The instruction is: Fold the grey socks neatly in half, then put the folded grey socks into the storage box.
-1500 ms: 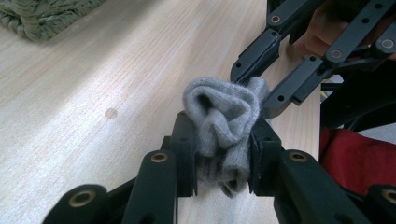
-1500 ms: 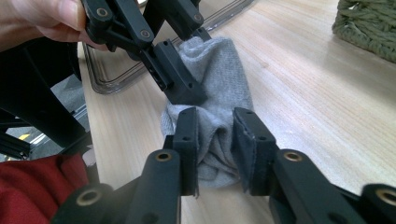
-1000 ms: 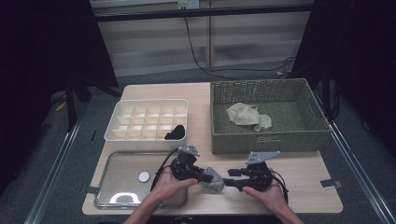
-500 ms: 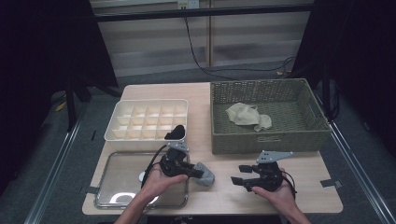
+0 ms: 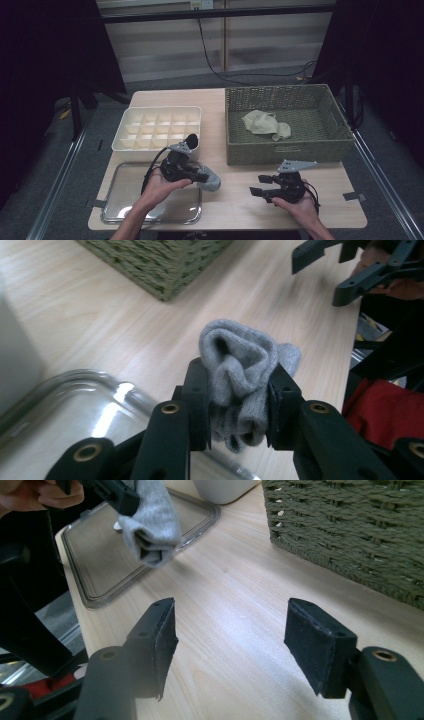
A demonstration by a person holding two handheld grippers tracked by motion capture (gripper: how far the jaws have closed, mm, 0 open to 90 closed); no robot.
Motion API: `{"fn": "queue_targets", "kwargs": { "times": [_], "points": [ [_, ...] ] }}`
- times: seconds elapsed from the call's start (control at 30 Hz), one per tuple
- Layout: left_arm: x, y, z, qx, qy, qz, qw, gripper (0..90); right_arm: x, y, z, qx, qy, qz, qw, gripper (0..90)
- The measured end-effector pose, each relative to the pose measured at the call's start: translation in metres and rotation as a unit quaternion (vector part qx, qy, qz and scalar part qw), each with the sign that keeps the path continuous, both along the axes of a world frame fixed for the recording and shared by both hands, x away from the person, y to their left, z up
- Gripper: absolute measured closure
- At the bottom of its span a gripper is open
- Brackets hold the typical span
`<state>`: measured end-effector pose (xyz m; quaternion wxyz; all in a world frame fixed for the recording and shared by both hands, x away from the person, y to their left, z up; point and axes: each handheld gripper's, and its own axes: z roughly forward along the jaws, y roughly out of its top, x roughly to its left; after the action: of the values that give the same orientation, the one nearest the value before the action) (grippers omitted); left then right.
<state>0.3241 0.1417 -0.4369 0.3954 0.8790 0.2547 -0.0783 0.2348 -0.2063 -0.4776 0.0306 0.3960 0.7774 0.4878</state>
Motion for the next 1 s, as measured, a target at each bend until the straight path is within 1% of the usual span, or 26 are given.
{"fn": "queue_targets", "kwargs": {
  "times": [0.03, 0.07, 0.17, 0.2, 0.27, 0.3, 0.33, 0.37, 0.4, 0.43, 0.5, 0.53, 0.6, 0.63, 0.67, 0.7, 0.73, 0.77, 0.8, 0.83, 0.97, 1.0],
  "points": [
    [0.001, 0.002, 0.002, 0.008, -0.005, 0.001, 1.0, 68.3, 0.0, -0.001, 0.0, -0.003, 0.001, -0.003, 1.0, 37.2],
    [0.001, 0.004, 0.004, 0.002, -0.002, 0.002, 1.0, 68.4, 0.0, -0.001, 0.0, -0.002, 0.002, -0.004, 1.0, 37.0],
    [0.003, 0.009, 0.009, 0.018, -0.005, 0.008, 0.9998, 68.3, 0.0, -0.004, -0.001, -0.003, 0.002, -0.008, 1.0, 36.4],
    [0.003, 0.011, 0.011, 0.016, -0.007, 0.01, 0.9998, 68.3, 0.0, -0.004, -0.001, -0.001, 0.003, -0.007, 1.0, 36.3],
    [0.003, 0.014, 0.015, 0.021, -0.011, 0.013, 0.9996, 68.3, 0.0, -0.005, -0.001, -0.003, 0.0, -0.008, 1.0, 35.8],
    [0.004, 0.016, 0.017, 0.019, -0.008, 0.012, 0.9997, 68.3, 0.0, -0.005, 0.0, -0.001, -0.001, -0.007, 1.0, 35.6],
    [0.005, 0.017, 0.018, 0.027, -0.009, 0.011, 0.9995, 68.3, 0.0, -0.005, 0.0, -0.002, -0.003, -0.006, 1.0, 35.3],
    [0.005, 0.017, 0.019, 0.027, -0.009, 0.011, 0.9995, 68.3, 0.0, -0.006, 0.0, -0.003, -0.003, -0.009, 1.0, 35.1],
    [0.005, 0.018, 0.02, 0.032, -0.01, 0.015, 0.9993, 68.3, 0.0, -0.006, 0.001, -0.002, -0.002, -0.011, 0.9999, 35.1],
    [0.006, 0.019, 0.02, 0.032, -0.008, 0.012, 0.9994, 68.3, 0.001, -0.006, 0.001, -0.002, -0.002, -0.012, 0.9999, 34.9],
    [0.007, 0.02, 0.023, 0.043, -0.005, 0.021, 0.9989, 68.4, 0.001, -0.007, 0.002, -0.002, -0.005, -0.014, 0.9999, 34.9],
    [0.008, 0.021, 0.024, 0.05, -0.006, 0.019, 0.9986, 68.4, 0.001, -0.007, 0.003, 0.001, -0.007, -0.014, 0.9999, 34.8],
    [0.009, 0.024, 0.027, 0.05, -0.006, 0.022, 0.9985, 68.4, -0.001, -0.008, 0.003, 0.001, -0.006, -0.015, 0.9999, 34.8],
    [0.01, 0.026, 0.028, 0.044, -0.004, 0.022, 0.9988, 68.4, -0.001, -0.007, 0.002, -0.001, -0.006, -0.015, 0.9999, 34.7],
    [0.011, 0.027, 0.03, 0.049, -0.004, 0.025, 0.9985, 68.4, -0.001, -0.006, 0.002, 0.0, -0.005, -0.012, 0.9999, 34.5],
    [0.011, 0.029, 0.03, 0.046, -0.003, 0.021, 0.9987, 68.4, -0.001, -0.006, 0.001, -0.003, -0.003, -0.011, 0.9999, 34.3],
    [0.011, 0.029, 0.032, 0.051, -0.004, 0.025, 0.9984, 68.3, -0.001, -0.005, 0.001, -0.004, -0.004, -0.009, 0.9999, 33.9],
    [0.011, 0.031, 0.033, 0.056, -0.007, 0.023, 0.9981, 68.3, 0.0, -0.004, 0.0, -0.003, -0.004, -0.006, 1.0, 33.7],
    [0.012, 0.032, 0.034, 0.054, -0.008, 0.023, 0.9982, 68.2, 0.0, -0.003, 0.0, -0.004, -0.005, -0.006, 1.0, 33.2],
    [0.013, 0.035, 0.036, 0.063, -0.01, 0.021, 0.9978, 68.2, 0.0, -0.003, 0.0, -0.004, -0.005, -0.006, 1.0, 32.7],
    [0.017, 0.041, 0.045, 0.06, -0.012, 0.033, 0.9976, 68.3, 0.0, -0.004, 0.0, -0.001, -0.007, -0.008, 0.9999, 32.1],
    [0.019, 0.043, 0.049, 0.064, -0.015, 0.029, 0.9974, 68.3, 0.0, -0.004, 0.0, 0.0, -0.007, -0.009, 0.9999, 32.0]
  ]
}}
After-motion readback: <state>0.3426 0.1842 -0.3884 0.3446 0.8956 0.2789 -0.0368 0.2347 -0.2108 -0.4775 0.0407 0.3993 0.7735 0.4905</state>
